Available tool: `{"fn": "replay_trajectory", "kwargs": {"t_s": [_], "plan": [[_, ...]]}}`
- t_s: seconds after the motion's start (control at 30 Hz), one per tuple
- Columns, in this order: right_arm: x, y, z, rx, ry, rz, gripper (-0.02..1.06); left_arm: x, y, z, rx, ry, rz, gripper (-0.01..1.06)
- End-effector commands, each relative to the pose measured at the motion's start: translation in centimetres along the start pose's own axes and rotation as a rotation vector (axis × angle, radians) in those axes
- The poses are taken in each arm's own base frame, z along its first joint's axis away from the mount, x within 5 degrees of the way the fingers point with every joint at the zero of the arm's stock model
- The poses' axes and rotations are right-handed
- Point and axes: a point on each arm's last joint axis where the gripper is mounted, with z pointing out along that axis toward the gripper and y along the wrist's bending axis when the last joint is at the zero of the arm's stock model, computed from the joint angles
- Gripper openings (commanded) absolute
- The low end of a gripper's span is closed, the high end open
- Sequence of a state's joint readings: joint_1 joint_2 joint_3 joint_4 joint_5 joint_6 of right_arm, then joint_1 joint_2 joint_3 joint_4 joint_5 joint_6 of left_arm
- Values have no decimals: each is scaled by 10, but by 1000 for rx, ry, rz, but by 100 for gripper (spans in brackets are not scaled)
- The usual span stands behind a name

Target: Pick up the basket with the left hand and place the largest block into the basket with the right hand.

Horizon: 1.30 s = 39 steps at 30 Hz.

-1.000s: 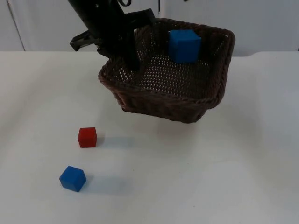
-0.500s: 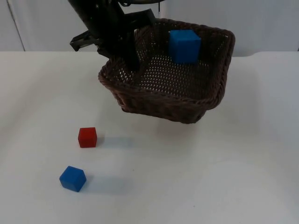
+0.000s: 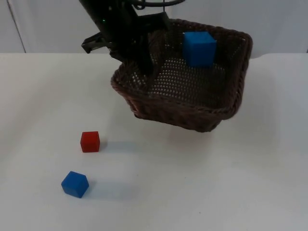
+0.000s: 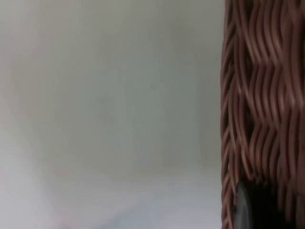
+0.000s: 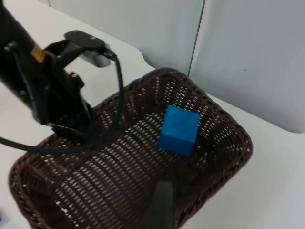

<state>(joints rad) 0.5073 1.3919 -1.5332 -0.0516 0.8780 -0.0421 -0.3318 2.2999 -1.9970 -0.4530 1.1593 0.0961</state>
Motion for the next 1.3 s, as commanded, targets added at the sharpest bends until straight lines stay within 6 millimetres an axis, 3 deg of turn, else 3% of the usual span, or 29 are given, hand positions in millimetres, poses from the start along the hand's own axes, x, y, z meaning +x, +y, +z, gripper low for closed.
{"fn": "replay_trajectory", "kwargs": {"t_s": [0.0,0.2,0.37,0.47,0.63,0.97,1.13,1.27], "plan": [[6,0,-14,-2,-33,12,73,-1,-15,-2,22,-27,21,0],[22,0,-42,-1,-68,37,73,1,-39,9,12,-54,72,0],[36,1,-63,0,-99,39,73,2,-44,23,4,-52,44,0],[43,1,-74,1,-114,40,73,4,-40,32,-7,-59,10,0],[53,1,-88,3,-140,62,73,25,-26,57,6,-62,-83,0],[62,1,-97,3,-133,63,73,87,0,113,-72,-33,-158,0],[63,1,-97,3,-116,60,73,102,10,121,-104,-20,-171,0],[63,1,-97,3,-116,60,73,102,10,121,-105,-20,-169,0]]}}
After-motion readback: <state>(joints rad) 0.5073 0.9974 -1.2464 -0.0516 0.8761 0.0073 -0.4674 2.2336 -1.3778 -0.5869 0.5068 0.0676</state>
